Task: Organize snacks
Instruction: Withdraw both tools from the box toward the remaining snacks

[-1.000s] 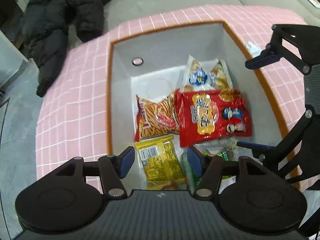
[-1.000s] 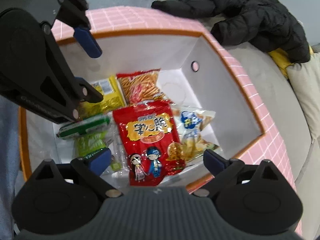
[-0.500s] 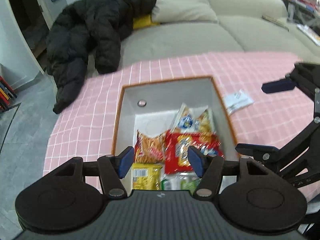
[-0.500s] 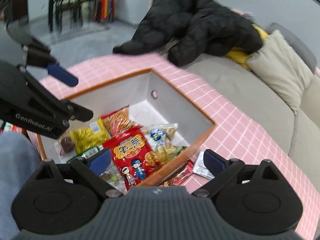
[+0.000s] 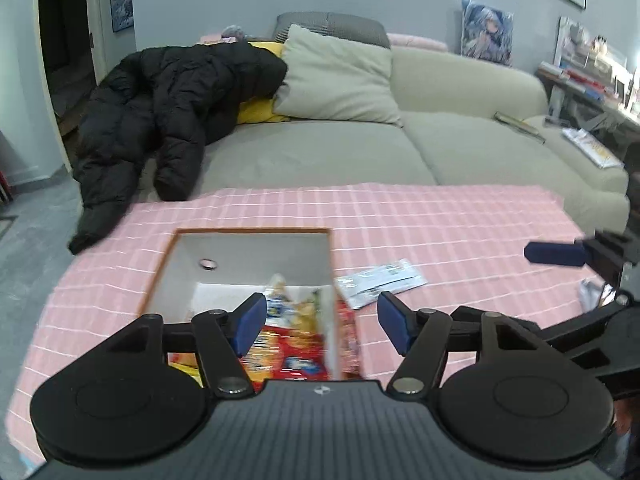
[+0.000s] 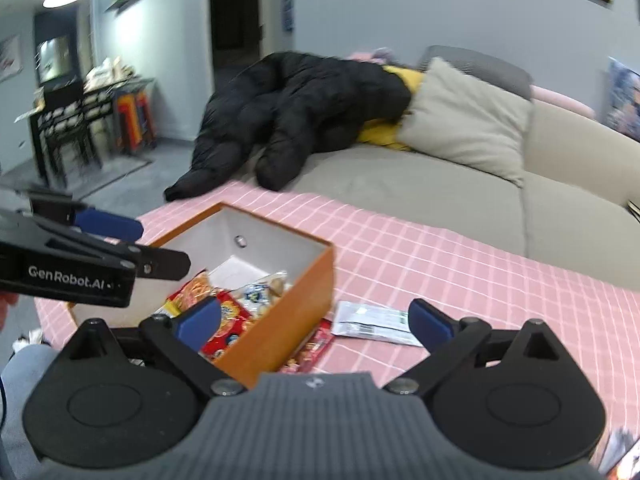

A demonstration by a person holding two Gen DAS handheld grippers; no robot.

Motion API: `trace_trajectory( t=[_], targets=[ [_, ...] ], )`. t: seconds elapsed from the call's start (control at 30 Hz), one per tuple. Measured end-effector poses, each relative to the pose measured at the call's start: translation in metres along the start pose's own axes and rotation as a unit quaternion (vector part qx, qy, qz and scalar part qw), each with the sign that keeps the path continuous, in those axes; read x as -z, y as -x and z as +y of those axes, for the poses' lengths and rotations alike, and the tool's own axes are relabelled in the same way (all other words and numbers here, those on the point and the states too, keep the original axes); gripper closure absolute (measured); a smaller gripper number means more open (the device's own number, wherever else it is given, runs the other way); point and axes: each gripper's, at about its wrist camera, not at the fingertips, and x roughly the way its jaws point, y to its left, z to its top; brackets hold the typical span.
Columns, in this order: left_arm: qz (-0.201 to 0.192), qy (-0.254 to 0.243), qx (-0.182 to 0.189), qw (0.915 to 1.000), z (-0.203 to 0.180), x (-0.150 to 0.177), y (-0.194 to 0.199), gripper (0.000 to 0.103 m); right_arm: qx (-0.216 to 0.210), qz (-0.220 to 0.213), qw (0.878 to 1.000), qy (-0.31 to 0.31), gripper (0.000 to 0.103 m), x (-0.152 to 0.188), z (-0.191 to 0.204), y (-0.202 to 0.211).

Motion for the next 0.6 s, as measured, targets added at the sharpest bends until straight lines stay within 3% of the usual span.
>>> trace_trajectory(
  t=[0.3, 0.6],
  targets=[
    [0.003, -0.013, 0.048, 0.9987, -0.047, 0.011, -0.026, 0.027, 0.055, -0.007, 0.997, -0.059, 0.004, 0.046, -0.047, 0.02],
    [0.029, -0.021, 0.069, 0.997, -0.076, 0.021, -0.058, 0.027, 0.1, 0.029, 0.991, -0.088, 0.004, 0.086, -0.083, 0.013]
  ],
)
